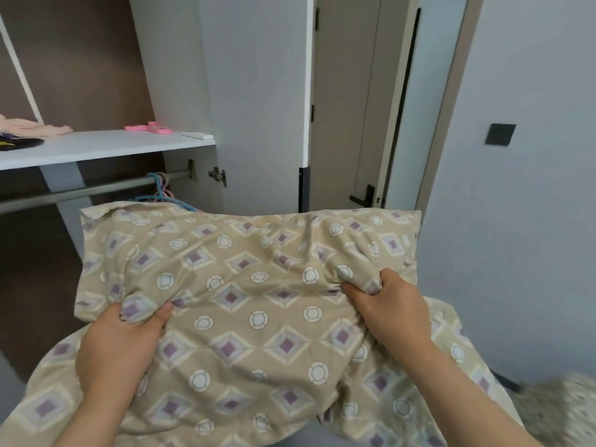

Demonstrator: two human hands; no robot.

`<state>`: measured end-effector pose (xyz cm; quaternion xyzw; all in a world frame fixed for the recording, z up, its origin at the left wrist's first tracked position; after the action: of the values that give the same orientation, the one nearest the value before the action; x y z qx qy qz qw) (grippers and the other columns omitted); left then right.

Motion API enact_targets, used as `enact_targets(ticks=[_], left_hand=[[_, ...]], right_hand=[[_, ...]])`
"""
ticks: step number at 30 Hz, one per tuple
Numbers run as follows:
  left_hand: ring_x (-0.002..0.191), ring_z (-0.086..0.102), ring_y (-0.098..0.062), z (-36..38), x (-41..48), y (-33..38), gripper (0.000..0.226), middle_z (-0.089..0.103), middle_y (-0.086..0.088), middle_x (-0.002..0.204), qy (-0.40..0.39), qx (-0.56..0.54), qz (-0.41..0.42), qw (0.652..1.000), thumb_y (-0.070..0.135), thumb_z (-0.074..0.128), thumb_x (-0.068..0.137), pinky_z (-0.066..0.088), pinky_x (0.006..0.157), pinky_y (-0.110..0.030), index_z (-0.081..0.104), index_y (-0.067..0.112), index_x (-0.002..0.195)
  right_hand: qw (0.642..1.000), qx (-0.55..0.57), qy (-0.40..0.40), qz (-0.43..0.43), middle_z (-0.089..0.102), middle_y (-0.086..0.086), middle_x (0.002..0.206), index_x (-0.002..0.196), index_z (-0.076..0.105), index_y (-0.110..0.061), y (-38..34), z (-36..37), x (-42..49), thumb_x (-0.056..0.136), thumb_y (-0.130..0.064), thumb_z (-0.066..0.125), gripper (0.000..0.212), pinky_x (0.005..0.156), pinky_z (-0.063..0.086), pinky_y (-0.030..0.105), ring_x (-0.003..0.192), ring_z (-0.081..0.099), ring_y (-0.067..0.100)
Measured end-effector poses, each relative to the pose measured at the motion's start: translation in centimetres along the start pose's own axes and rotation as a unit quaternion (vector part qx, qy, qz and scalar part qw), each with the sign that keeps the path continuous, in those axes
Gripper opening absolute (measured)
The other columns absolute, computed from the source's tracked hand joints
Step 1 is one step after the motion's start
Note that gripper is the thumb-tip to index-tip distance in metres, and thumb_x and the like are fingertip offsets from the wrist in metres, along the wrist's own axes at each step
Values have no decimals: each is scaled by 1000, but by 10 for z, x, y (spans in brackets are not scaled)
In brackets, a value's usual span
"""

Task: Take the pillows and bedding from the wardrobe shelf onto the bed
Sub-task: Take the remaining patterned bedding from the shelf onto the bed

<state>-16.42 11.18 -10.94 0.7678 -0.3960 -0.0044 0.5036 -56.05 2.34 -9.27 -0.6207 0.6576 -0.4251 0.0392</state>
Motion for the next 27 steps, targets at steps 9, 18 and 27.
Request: enact_targets(ticks=[9, 18, 27], left_hand=[[76, 56, -36, 89, -112, 96, 43, 61, -10, 79, -117, -15, 46, 992, 64, 69, 64, 42, 66, -40, 50, 26, 69], [62, 47, -26, 186, -228, 195, 41, 52, 5, 66, -236, -69, 133, 960, 62, 67, 69, 38, 58, -36, 55, 23, 70], [65, 47, -29, 305, -396, 331, 42, 50, 1, 65, -407, -114, 266, 866, 62, 68, 69, 42, 61, -39, 53, 23, 67]], right_hand=[[991, -59, 57, 108, 54, -9, 53, 64, 45, -22, 154, -132, -47, 61, -83, 51, 61, 47, 36, 30, 52, 52, 12], [958, -144, 137, 205, 52, -11, 56, 66, 43, -26, 269, -265, -107, 63, -85, 48, 59, 47, 30, 29, 54, 47, 8], [858, -221, 256, 387, 54, -15, 66, 70, 43, -30, 375, -402, -224, 61, -90, 44, 60, 55, 39, 34, 66, 54, 17]])
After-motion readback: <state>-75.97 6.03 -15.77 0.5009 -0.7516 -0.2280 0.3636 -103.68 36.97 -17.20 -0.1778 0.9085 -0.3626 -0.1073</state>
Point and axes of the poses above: each hand's wrist, its own x-axis towards the middle knuckle, its own z-axis out of the palm, y = z × x, the point moved 5 cm from there along x, towards the middle knuckle
